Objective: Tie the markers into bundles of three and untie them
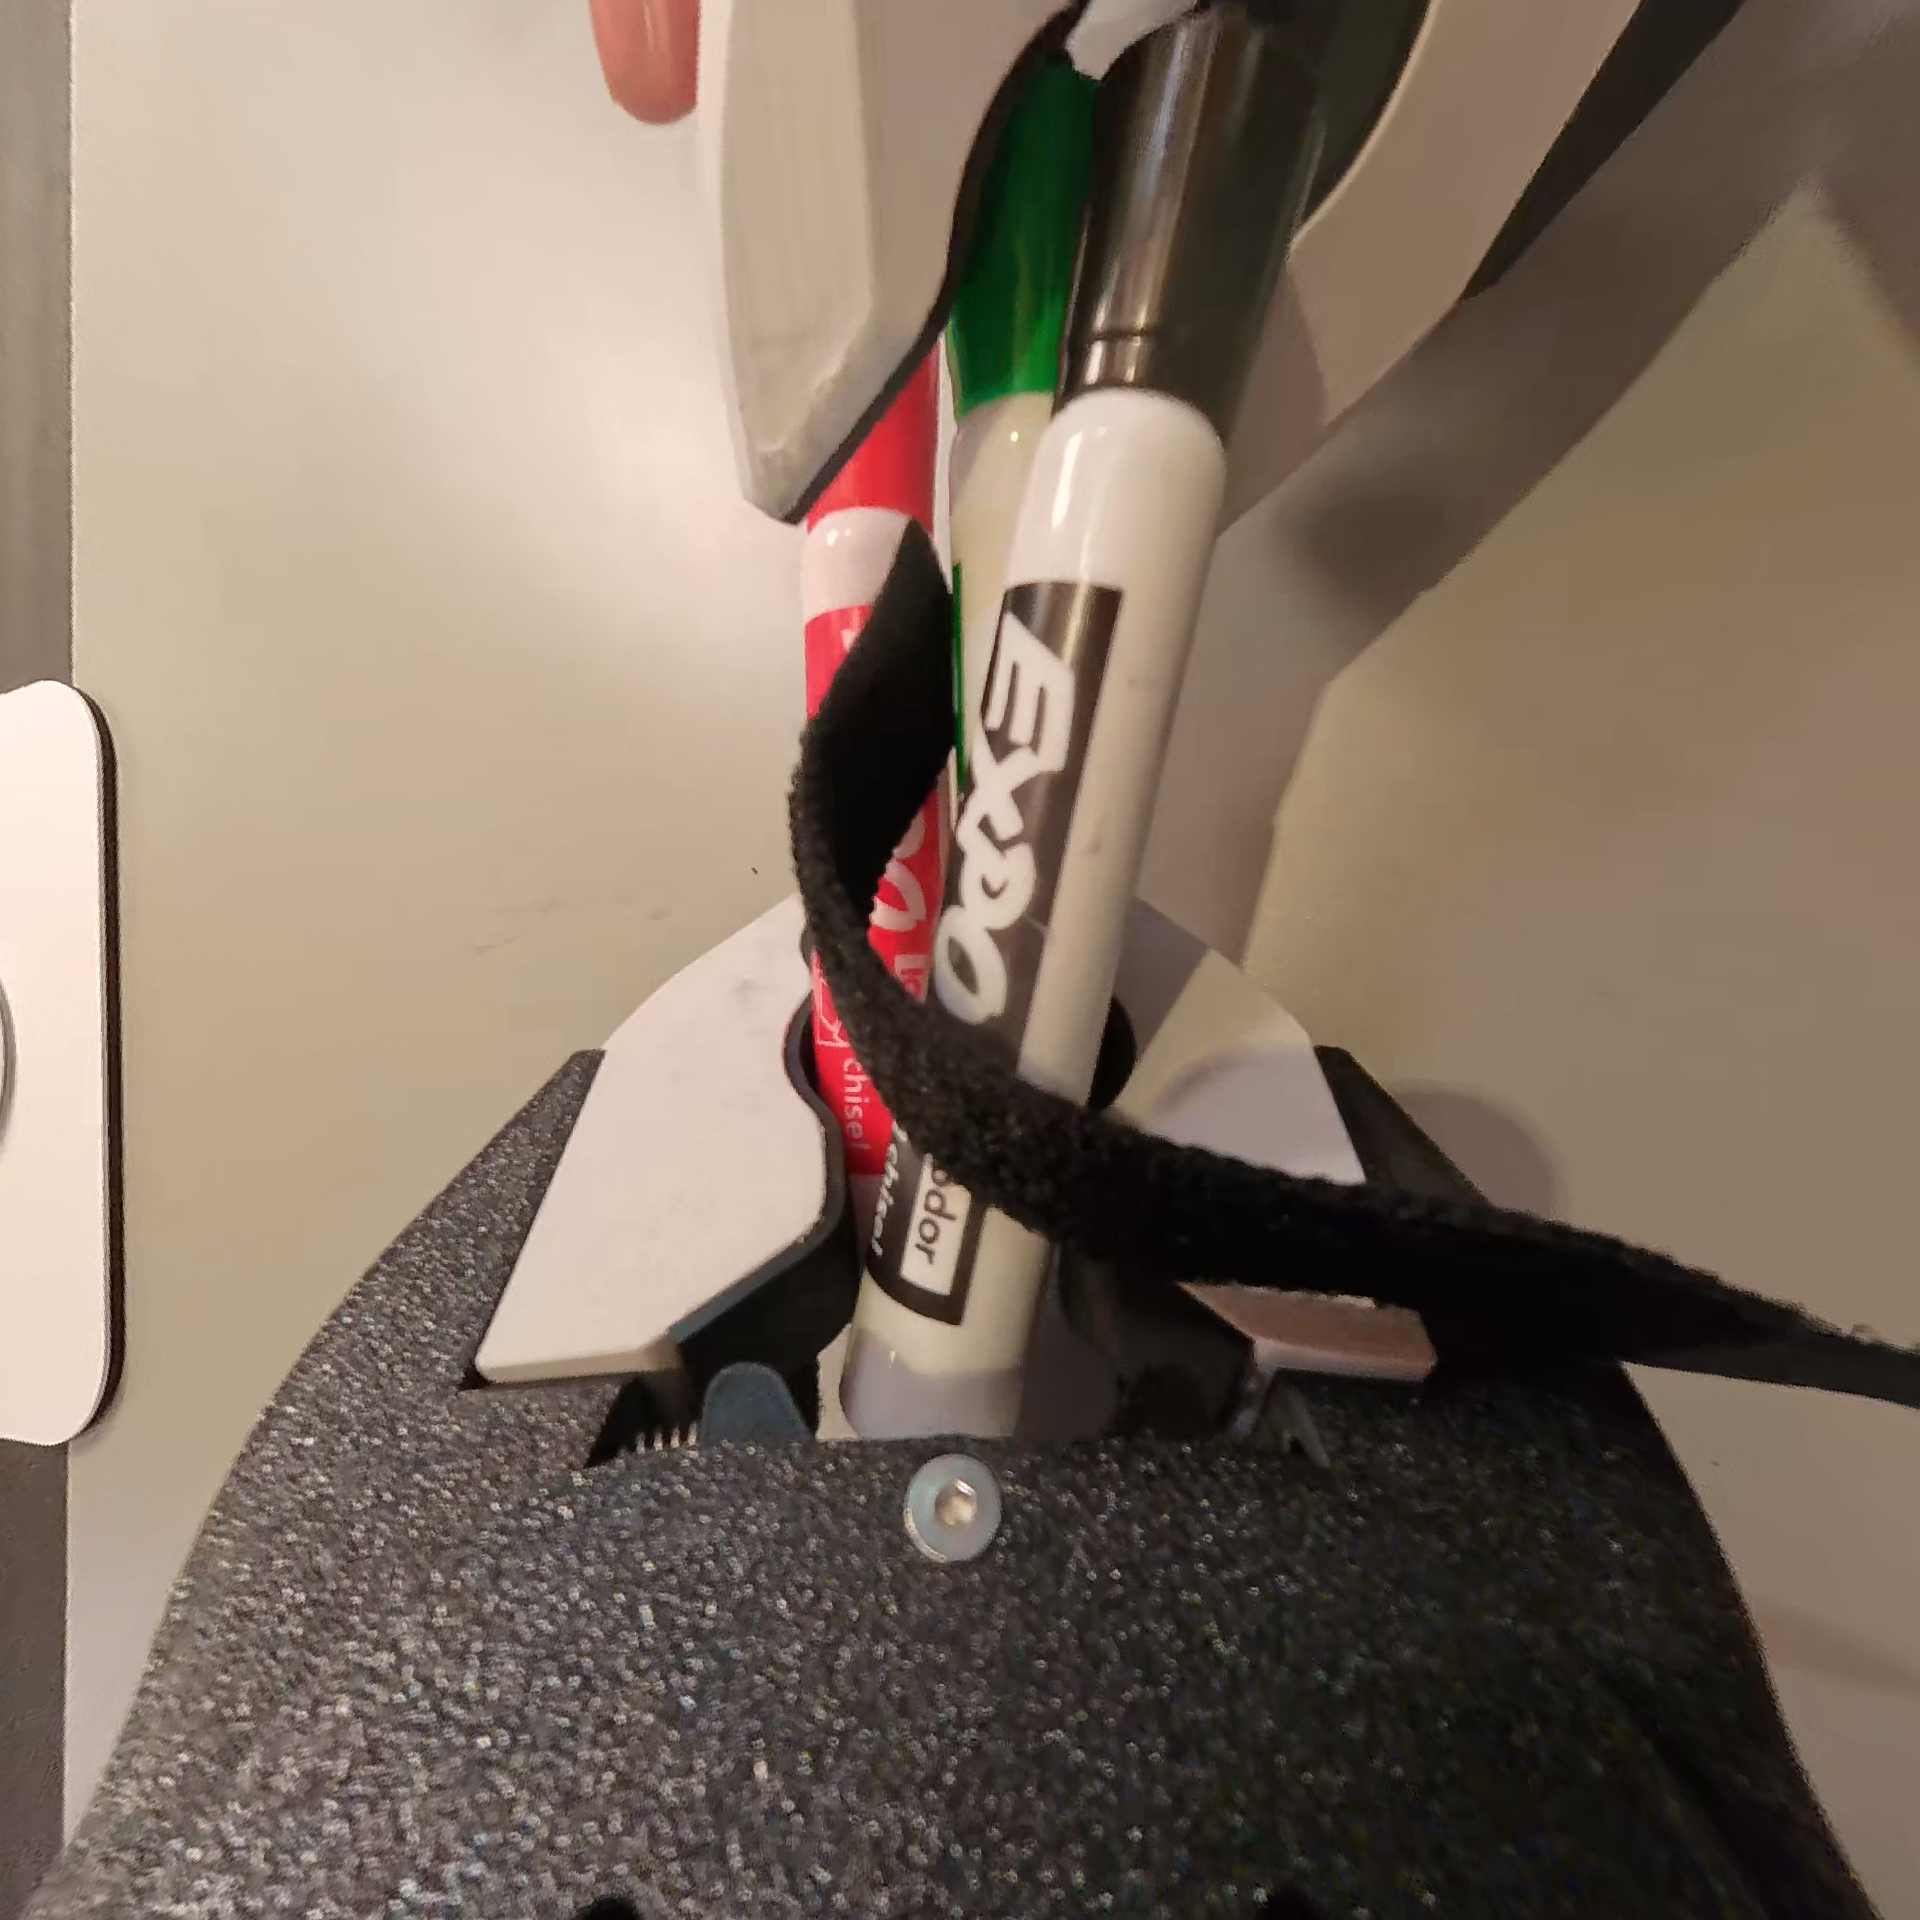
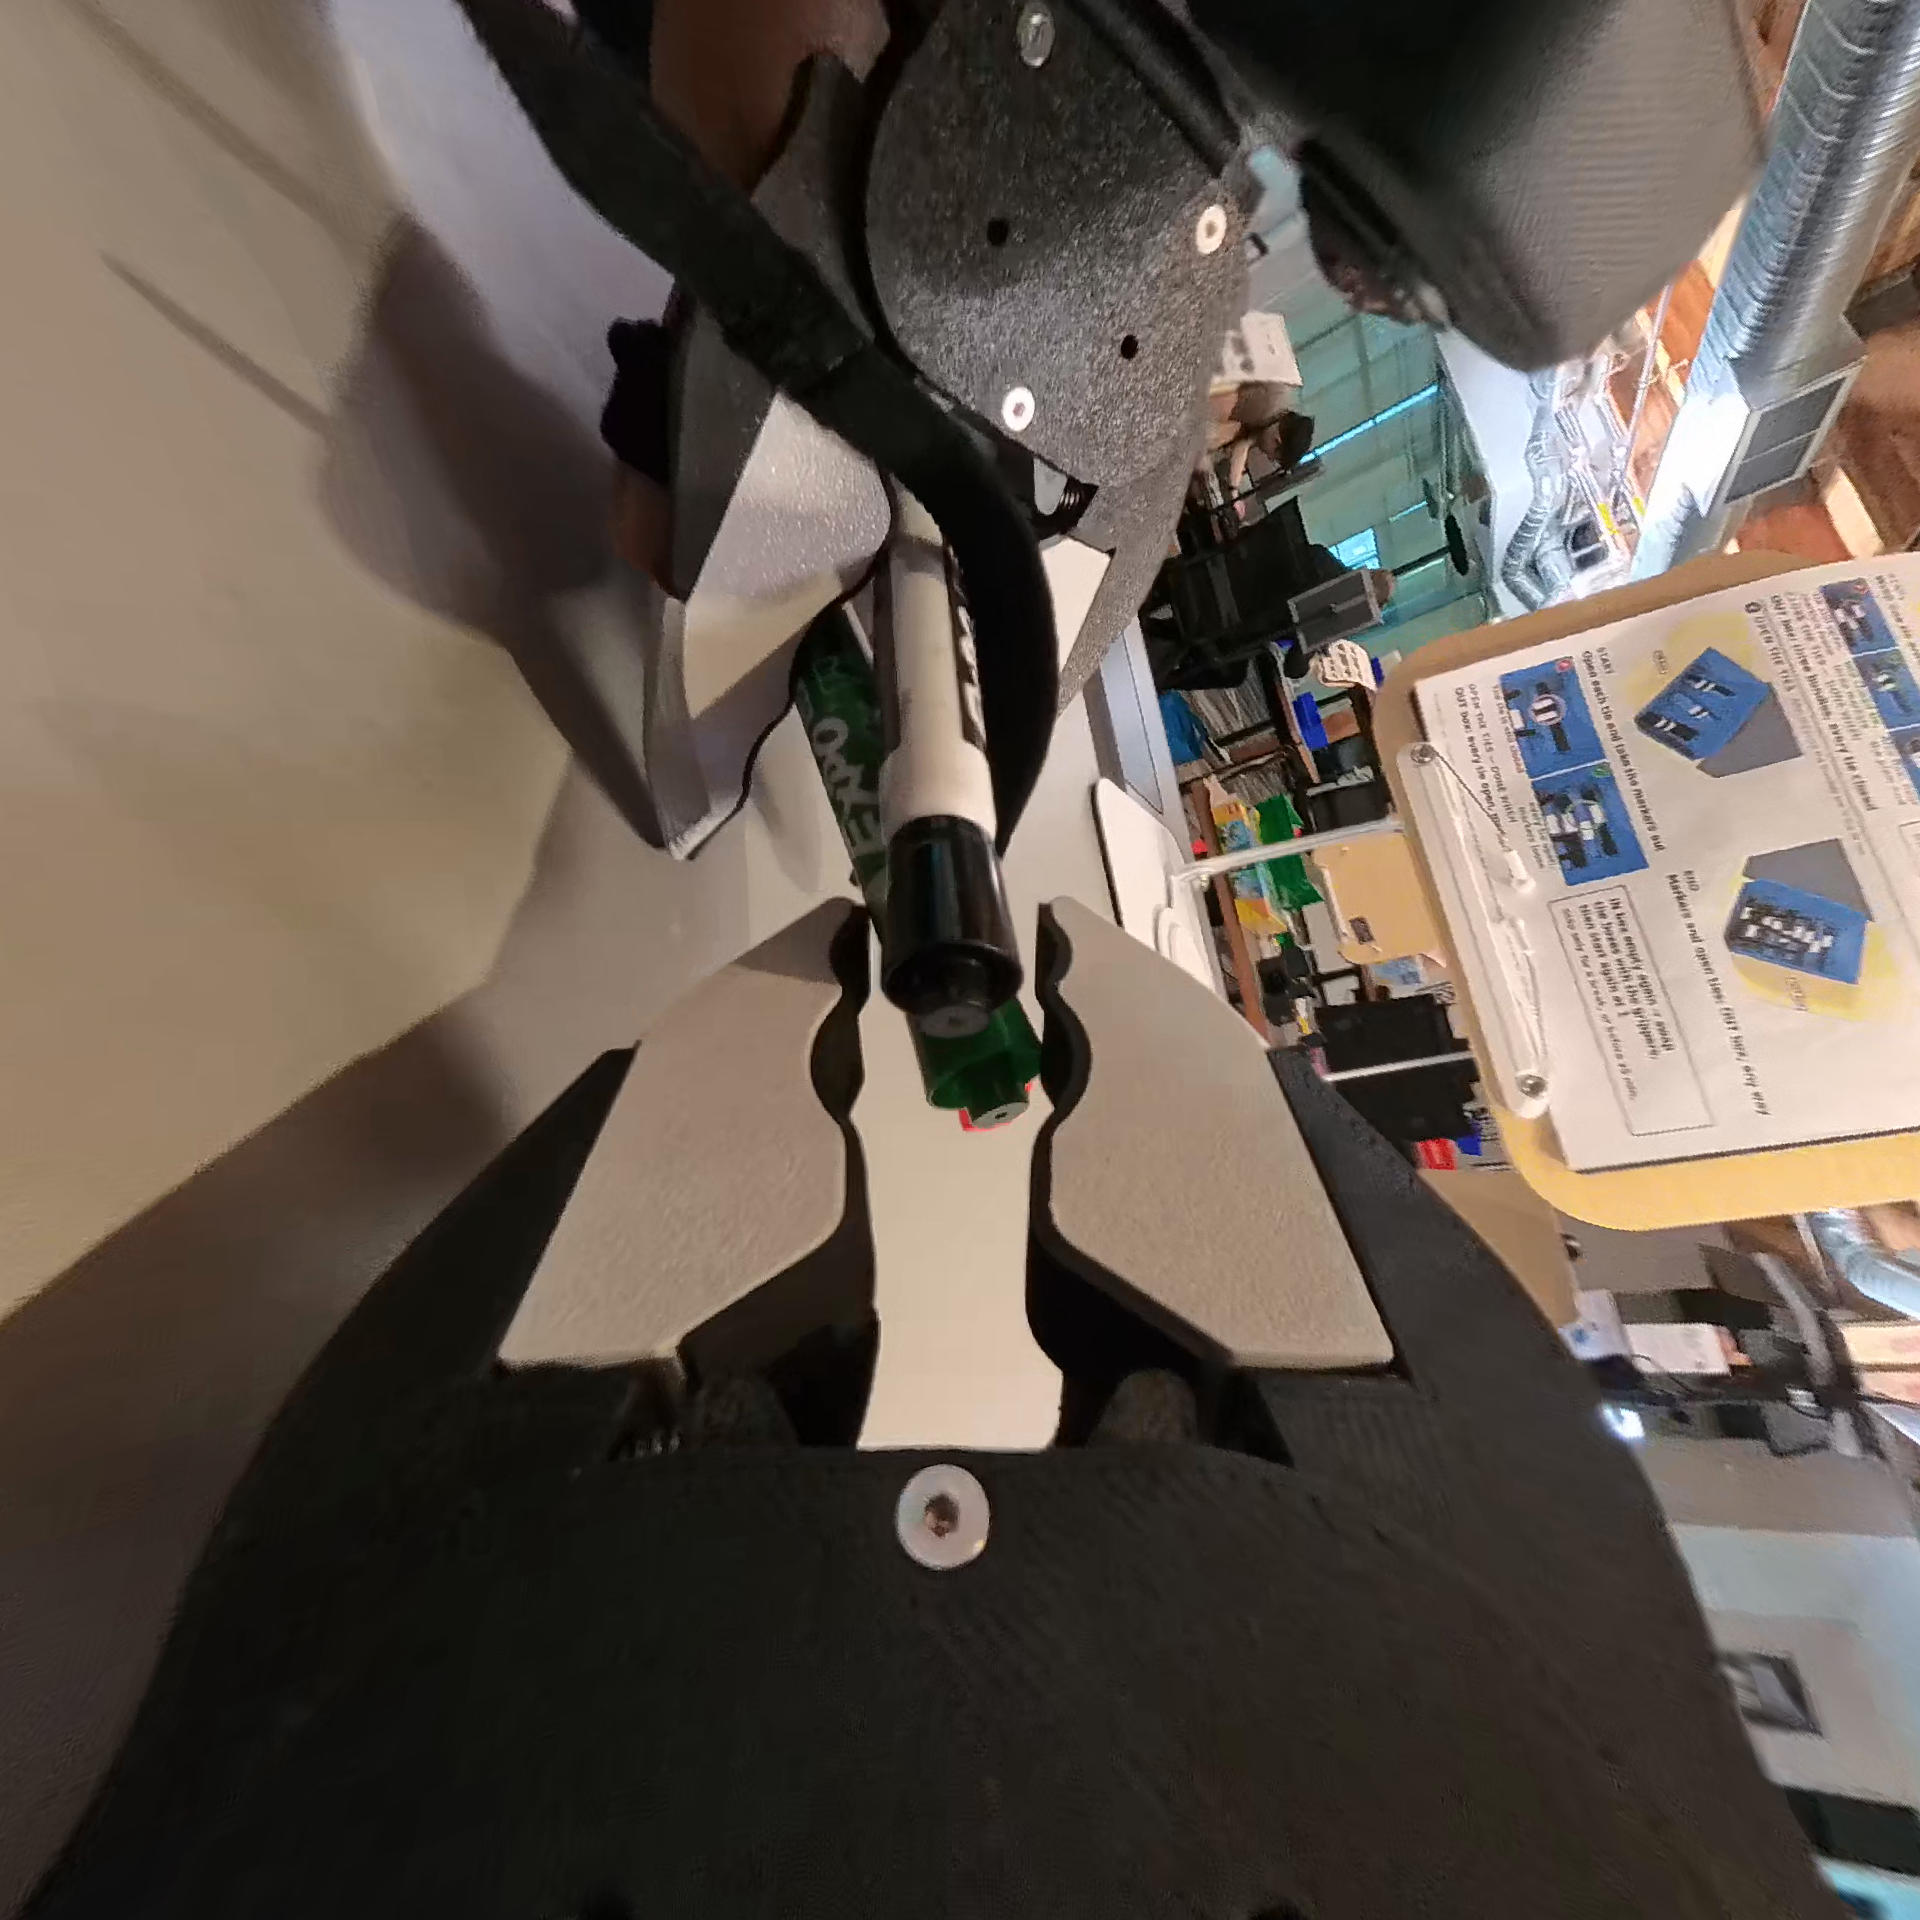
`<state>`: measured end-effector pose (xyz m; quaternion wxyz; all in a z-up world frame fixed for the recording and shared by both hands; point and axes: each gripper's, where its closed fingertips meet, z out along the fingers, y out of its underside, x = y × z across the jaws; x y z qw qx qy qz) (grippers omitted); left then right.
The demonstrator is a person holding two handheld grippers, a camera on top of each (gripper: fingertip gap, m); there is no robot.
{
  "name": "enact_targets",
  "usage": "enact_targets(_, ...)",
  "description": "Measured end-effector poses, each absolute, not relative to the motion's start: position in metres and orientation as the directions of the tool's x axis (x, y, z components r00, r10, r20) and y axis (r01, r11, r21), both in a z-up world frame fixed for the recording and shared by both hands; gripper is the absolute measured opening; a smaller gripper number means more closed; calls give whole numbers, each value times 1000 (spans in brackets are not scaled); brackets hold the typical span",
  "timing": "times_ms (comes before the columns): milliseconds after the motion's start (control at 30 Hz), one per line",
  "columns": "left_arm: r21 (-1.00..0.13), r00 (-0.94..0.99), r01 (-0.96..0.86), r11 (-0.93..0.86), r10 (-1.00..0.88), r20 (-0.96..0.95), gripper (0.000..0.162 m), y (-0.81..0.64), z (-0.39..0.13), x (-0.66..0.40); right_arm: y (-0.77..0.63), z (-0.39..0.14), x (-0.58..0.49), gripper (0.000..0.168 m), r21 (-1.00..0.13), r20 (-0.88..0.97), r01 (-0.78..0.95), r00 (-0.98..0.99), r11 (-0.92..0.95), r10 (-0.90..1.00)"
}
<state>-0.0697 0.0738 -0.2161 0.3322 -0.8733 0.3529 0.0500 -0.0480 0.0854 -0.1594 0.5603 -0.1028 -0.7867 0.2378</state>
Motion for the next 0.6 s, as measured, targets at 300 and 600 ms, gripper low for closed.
enact_targets(300,-528,731,-669,-522,-592,-341,44,71,-215,-70,84,-165,-43,32,-490,815,-118,-414,864,406)
enact_targets(600,-623,726,-630,-463,-637,-260,44,69,-215,-59,91,-164,-46,25,-512,812,-120,-391,850,434)
